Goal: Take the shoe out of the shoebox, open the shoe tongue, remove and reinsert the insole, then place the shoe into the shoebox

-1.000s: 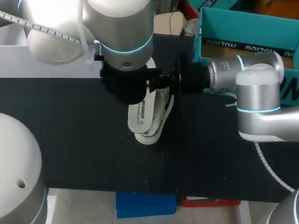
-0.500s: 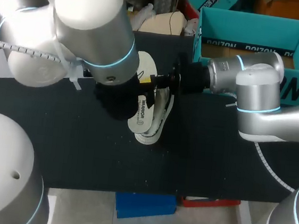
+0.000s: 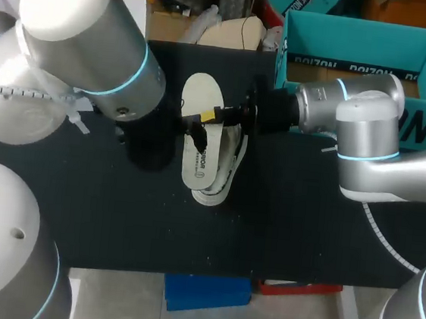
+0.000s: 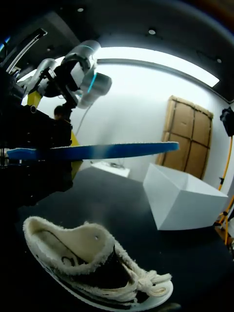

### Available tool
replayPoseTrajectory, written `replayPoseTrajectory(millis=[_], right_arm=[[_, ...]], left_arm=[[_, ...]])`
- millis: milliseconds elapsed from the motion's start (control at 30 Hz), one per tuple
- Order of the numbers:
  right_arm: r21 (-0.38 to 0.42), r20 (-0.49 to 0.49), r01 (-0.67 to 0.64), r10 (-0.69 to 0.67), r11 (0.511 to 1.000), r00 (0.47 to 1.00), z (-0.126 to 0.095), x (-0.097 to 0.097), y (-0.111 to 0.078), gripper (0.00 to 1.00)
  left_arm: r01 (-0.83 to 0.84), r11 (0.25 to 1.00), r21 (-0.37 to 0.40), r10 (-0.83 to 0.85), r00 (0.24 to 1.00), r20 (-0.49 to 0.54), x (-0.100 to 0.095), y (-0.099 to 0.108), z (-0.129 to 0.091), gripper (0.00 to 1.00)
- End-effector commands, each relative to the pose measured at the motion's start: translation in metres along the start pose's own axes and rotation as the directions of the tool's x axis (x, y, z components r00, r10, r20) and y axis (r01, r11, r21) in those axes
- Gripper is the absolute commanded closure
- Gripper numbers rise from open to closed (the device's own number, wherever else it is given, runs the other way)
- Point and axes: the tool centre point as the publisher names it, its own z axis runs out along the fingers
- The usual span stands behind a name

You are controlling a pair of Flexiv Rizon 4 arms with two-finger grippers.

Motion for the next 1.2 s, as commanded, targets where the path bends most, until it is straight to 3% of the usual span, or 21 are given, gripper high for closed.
replayPoseTrajectory(millis=[33,100,767,800,867,1033,1200], right_arm=[[0.001,-0.001,-0.001,0.001,1.000,1.000,0.0011,-0.0011,0.0006,1.00],[0.001,-0.001,-0.001,0.001,1.000,1.000,0.0011,-0.0011,0.0006,1.00],[0.001,-0.001,-0.001,0.001,1.000,1.000,0.0011,-0.0011,0.0006,1.00],[0.001,-0.001,-0.001,0.001,1.000,1.000,0.0011,-0.0011,0.0006,1.00],[0.001,-0.001,-0.001,0.001,1.000,1.000,0.0011,-0.0011,0.0006,1.00],[0.001,-0.001,-0.001,0.001,1.000,1.000,0.0011,-0.0011,0.0006,1.00],[0.001,-0.001,-0.001,0.001,1.000,1.000,0.0011,-0.0011,0.0006,1.00]], left_arm=[[-0.008,1.000,0.020,-0.006,0.770,0.638,0.0304,-0.0061,-0.0057,0.00],[-0.043,0.999,0.028,0.013,0.744,0.668,0.0363,-0.0065,-0.0041,0.00],[-0.043,0.999,0.028,0.013,0.744,0.668,0.0363,-0.0065,-0.0041,0.00],[-0.026,1.000,-0.001,0.018,0.688,0.726,0.0338,-0.0079,-0.0039,0.00],[0.009,1.000,0.016,-0.018,0.564,0.826,0.0328,-0.0106,-0.0026,0.00],[0.059,0.998,0.024,-0.046,0.421,0.906,0.0365,-0.0092,0.0034,0.00],[0.083,0.996,0.023,-0.049,0.326,0.944,0.0321,-0.0032,0.0022,0.00]])
